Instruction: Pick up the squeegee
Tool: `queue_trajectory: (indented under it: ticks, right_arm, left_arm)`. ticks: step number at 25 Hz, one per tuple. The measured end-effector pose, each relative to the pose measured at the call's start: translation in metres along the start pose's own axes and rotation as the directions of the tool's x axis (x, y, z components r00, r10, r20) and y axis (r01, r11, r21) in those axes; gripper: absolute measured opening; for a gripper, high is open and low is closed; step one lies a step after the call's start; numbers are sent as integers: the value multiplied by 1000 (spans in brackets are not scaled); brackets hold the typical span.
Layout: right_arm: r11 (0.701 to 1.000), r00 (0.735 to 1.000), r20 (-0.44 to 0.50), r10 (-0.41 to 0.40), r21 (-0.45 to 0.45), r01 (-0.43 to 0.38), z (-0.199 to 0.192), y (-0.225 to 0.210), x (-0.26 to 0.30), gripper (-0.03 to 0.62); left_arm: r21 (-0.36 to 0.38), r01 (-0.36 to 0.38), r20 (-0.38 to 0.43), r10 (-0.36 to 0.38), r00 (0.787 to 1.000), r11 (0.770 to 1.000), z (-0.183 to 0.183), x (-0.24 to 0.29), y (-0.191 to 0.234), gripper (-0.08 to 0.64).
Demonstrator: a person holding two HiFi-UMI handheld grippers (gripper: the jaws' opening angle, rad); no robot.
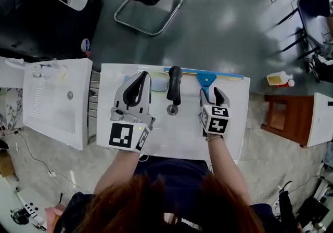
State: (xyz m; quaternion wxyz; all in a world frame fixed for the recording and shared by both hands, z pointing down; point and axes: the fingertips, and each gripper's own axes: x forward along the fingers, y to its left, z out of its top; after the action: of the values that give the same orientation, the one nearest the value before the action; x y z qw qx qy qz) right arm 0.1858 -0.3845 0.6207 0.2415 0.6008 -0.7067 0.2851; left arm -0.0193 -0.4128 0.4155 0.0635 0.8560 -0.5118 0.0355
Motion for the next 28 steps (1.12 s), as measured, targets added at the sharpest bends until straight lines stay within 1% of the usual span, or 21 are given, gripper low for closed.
queue_trajectory:
  ticks: [5, 7, 9, 11, 12, 13, 18, 21, 25, 28]
  right_arm:
    - [1000, 996, -86, 15, -17, -17, -24, 11, 15, 291]
    - [1000, 994, -108, 10, -25, -13, -31, 12, 19, 296]
    - [1000, 994, -113, -7, -26, 4, -37, 9, 21, 288]
    - [999, 994, -101, -34, -27, 32, -39, 5, 21, 242]
    - [999, 995, -94, -44, -22, 42, -39, 4, 21, 189]
    - [999, 995, -88, -49, -14, 48, -38, 2, 21, 178]
    - [998, 997, -59, -50, 44, 53, -36, -5, 18, 161]
    - [996, 998, -21, -51, 72, 52, -27, -9, 9, 161]
    - [994, 996, 55, -64, 89, 59, 0, -15, -6, 160]
    - [994, 988, 138, -75, 91, 63, 26, -17, -24, 160]
  left_arm:
    - [-1, -10, -15, 10, 1000, 1000, -7, -4, 4, 21]
    - [-1, -14, -17, 14, 1000, 1000, -7, -5, 5, 20]
    - [-1, -19, -17, 19, 1000, 1000, -7, -7, 7, 20]
    - [2, -23, -15, 23, 1000, 1000, -7, -9, 9, 20]
    - [2, -25, -15, 25, 1000, 1000, -8, -9, 11, 20]
    - [3, -27, -14, 27, 1000, 1000, -8, -10, 13, 20]
    - [3, -34, -14, 34, 999, 999, -8, -13, 17, 20]
    - [7, -37, -7, 37, 999, 999, -3, -18, 16, 21]
    - [10, -40, 9, 39, 999, 999, 7, -21, 17, 21]
    - [13, -42, 24, 42, 999, 999, 14, -25, 18, 20]
